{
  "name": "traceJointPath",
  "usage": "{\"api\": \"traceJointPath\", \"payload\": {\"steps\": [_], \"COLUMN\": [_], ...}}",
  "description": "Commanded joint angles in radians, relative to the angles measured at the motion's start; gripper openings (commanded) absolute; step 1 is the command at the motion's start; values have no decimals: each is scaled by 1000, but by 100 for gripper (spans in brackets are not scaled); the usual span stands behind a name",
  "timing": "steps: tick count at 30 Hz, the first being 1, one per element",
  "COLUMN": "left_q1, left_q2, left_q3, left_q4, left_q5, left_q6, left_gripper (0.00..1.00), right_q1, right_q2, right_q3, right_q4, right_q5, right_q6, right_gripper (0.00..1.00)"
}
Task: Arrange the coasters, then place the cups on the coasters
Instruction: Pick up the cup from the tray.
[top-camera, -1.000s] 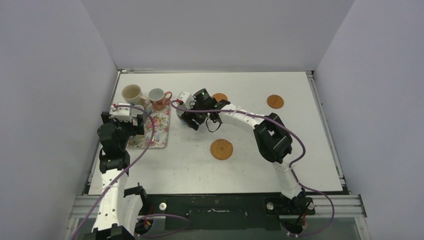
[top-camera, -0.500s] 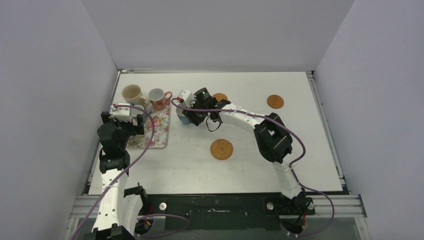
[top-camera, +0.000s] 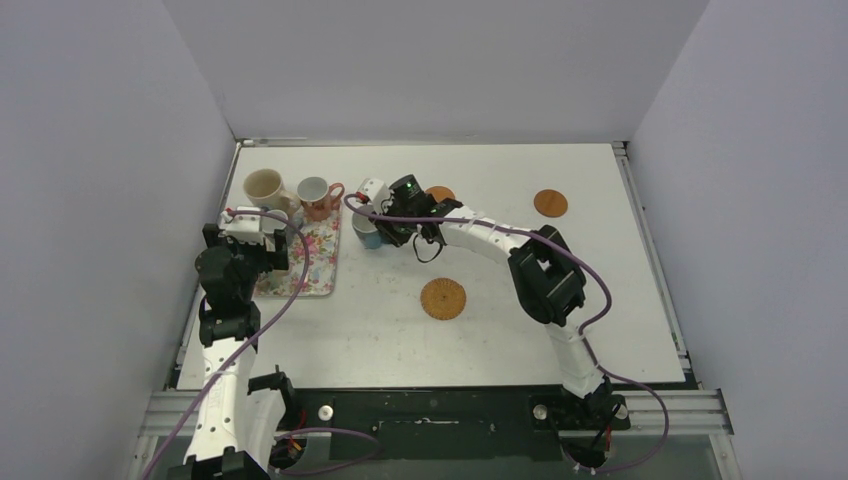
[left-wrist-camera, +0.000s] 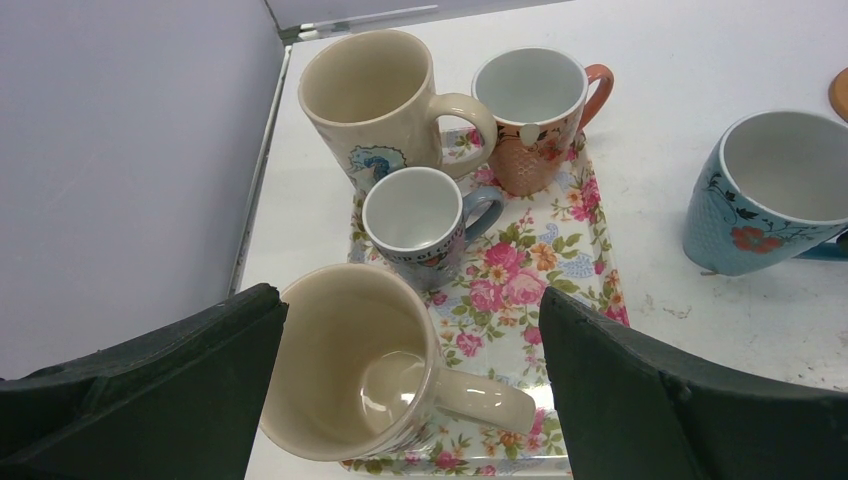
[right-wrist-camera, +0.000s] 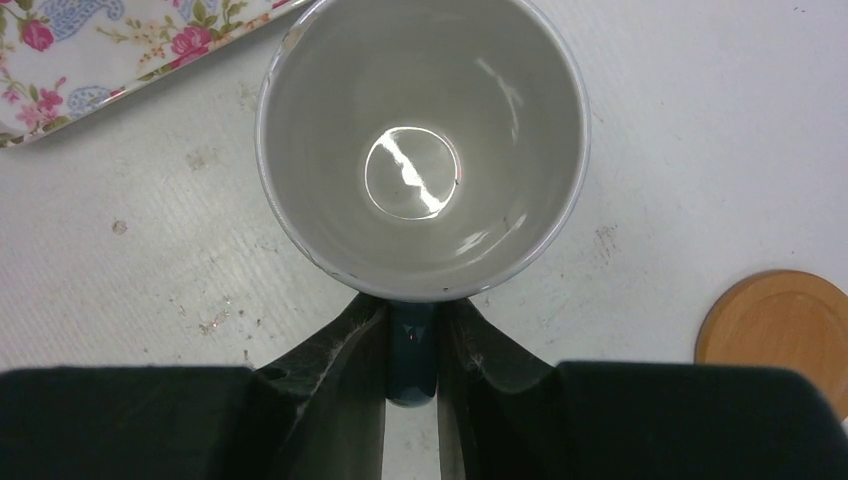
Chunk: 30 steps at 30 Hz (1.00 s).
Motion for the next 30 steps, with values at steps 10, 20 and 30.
{"api": "traceJointPath", "payload": {"steps": [10, 20, 30], "left_q1": [5, 5, 5], "left_q2": [2, 12, 1], "left_q3": [-1, -4, -12], "left_q4": [67, 73, 77], "left_q5": [9, 14, 29], "left_q6": [-13, -14, -12], "left_gripper": [97, 97, 97], "right_q1": [-90, -148, -243], "right_q2": [-172, -252, -342], "right_q3": [-76, -111, -118], "right_q4": [92, 124, 120], "right_q5": [-13, -24, -25], "right_q6": [-9, -8, -18], "right_gripper": [0, 0, 0]}}
